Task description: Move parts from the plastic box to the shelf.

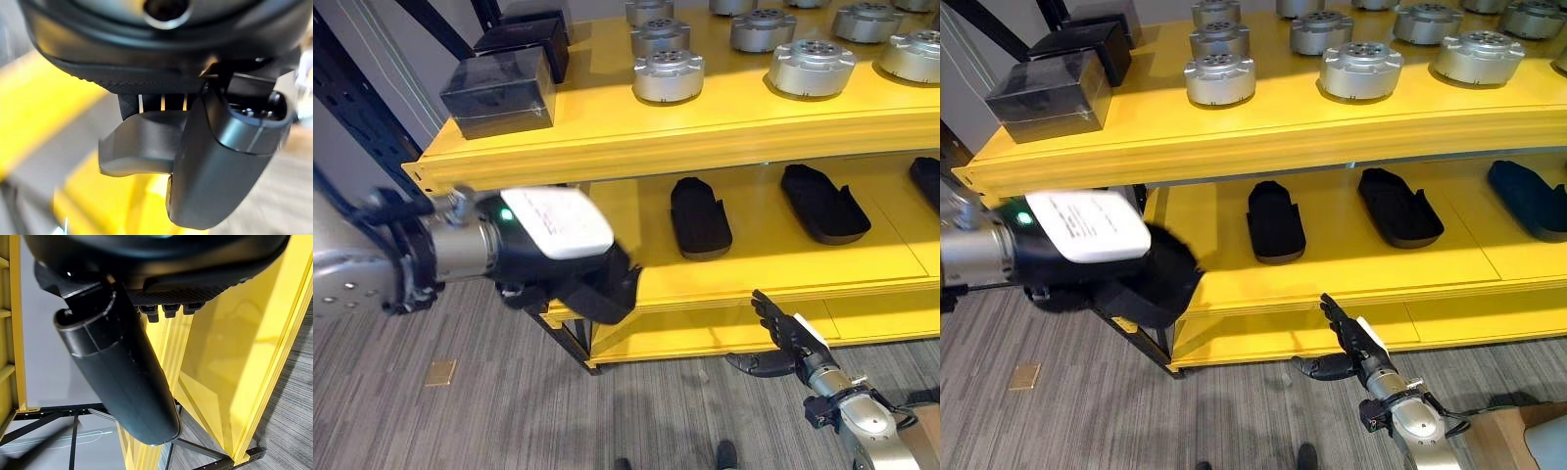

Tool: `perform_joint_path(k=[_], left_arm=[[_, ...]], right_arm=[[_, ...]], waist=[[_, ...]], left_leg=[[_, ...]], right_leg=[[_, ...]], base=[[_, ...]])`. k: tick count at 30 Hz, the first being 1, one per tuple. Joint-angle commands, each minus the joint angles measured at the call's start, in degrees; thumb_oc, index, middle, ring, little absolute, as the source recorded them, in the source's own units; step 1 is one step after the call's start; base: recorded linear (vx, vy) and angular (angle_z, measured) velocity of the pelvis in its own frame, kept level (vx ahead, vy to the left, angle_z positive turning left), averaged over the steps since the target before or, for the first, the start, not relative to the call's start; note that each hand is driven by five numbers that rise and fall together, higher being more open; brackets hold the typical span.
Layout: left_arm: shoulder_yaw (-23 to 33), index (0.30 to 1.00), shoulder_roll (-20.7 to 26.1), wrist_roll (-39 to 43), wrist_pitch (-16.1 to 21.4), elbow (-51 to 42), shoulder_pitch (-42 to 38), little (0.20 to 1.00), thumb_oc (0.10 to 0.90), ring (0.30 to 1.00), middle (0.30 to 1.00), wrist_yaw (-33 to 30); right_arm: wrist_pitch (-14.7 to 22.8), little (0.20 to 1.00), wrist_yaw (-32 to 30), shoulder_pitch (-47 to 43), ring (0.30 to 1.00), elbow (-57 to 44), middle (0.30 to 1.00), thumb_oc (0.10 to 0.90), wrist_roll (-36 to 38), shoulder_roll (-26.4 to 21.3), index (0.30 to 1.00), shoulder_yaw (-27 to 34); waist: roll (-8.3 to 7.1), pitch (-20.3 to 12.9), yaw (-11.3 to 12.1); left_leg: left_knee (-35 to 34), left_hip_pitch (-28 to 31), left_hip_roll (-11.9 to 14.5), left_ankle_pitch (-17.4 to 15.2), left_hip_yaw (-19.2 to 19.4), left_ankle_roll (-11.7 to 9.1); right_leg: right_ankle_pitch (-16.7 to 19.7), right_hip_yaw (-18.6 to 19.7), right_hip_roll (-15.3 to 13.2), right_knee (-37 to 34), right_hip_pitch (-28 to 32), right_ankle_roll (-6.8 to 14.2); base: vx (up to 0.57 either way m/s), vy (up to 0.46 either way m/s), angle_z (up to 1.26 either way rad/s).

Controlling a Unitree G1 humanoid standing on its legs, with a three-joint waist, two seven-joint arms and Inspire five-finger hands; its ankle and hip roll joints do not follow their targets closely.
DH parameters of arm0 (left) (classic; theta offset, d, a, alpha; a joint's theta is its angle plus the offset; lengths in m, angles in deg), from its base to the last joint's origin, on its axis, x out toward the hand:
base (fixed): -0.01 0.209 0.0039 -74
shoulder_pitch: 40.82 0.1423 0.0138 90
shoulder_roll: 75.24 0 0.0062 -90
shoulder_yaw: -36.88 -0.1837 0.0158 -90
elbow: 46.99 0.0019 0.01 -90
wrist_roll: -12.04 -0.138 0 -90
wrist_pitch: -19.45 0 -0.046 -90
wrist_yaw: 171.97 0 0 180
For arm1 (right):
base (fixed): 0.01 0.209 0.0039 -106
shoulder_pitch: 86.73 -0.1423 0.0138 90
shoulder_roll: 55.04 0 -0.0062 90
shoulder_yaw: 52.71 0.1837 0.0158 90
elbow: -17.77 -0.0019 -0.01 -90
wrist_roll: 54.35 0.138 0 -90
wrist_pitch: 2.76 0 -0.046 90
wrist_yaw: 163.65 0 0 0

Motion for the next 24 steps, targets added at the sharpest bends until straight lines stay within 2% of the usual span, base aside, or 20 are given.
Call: perform_joint_path(k=[1, 3, 10, 18, 24], left_arm=[[8.79, 0.300, -0.01, 7.09, 2.09, 2.84, -6.49, 0.300, 0.400, 0.300, 0.300, -7.02], [9.72, 0.300, -1.53, 9.40, 4.35, 2.23, -7.21, 0.300, 0.400, 0.300, 0.300, -9.68], [12.91, 0.300, -4.11, 11.65, 5.73, 1.66, -4.68, 0.300, 0.400, 0.300, 0.300, -11.25], [18.44, 0.300, -4.41, 4.55, 5.92, 2.47, 3.75, 0.300, 0.400, 0.300, 0.300, -15.54], [25.00, 0.300, -6.29, -4.10, 5.56, 6.39, 11.60, 0.300, 0.400, 0.300, 0.300, -21.59]], right_arm=[[5.74, 1.000, -0.95, -2.31, 1.000, -5.49, 1.000, 0.900, 2.49, -4.03, 1.000, 4.22], [6.52, 1.000, -1.24, -1.86, 1.000, -5.19, 1.000, 0.900, 2.94, -3.96, 1.000, 4.24], [7.56, 1.000, -2.00, -0.97, 1.000, -5.06, 1.000, 0.900, 3.56, -3.53, 1.000, 5.21], [8.11, 1.000, -3.39, -0.19, 1.000, -5.18, 1.000, 0.900, 3.73, -3.62, 1.000, 5.78], [8.51, 1.000, -4.29, 1.56, 1.000, -5.59, 1.000, 0.900, 3.93, -2.71, 1.000, 7.16]], waist=[[-1.67, -2.37, -1.66], [-2.05, -2.56, -1.73], [-2.64, -2.79, -1.46], [-2.83, -2.83, -1.98], [-3.61, -2.99, -0.84]], left_leg=[[-1.46, 2.30, 4.77, 0.36, -0.02, -2.99], [-1.46, 2.52, 4.88, 0.24, 0.20, -3.07], [-1.46, 2.91, 5.10, 0.05, 0.90, -3.18], [-1.46, 3.59, 5.22, -0.40, 1.73, -3.09], [-1.45, 3.64, 5.34, -0.50, 1.85, -3.05]], right_leg=[[-3.54, -1.97, -3.45, 0.41, 6.40, 5.03], [-3.53, -1.83, -3.34, 0.25, 6.45, 5.01], [-3.52, -1.36, -3.26, 0.18, 6.34, 4.99], [-3.51, -0.70, -3.33, 0.06, 6.39, 5.04], [-3.68, -0.57, -3.28, 0.07, 6.41, 4.95]], base=[[0.00, 0.000, 0.00], [0.01, 0.003, -0.02], [0.00, 0.010, -0.10], [0.00, 0.009, -0.04], [0.00, 0.000, 0.00]])
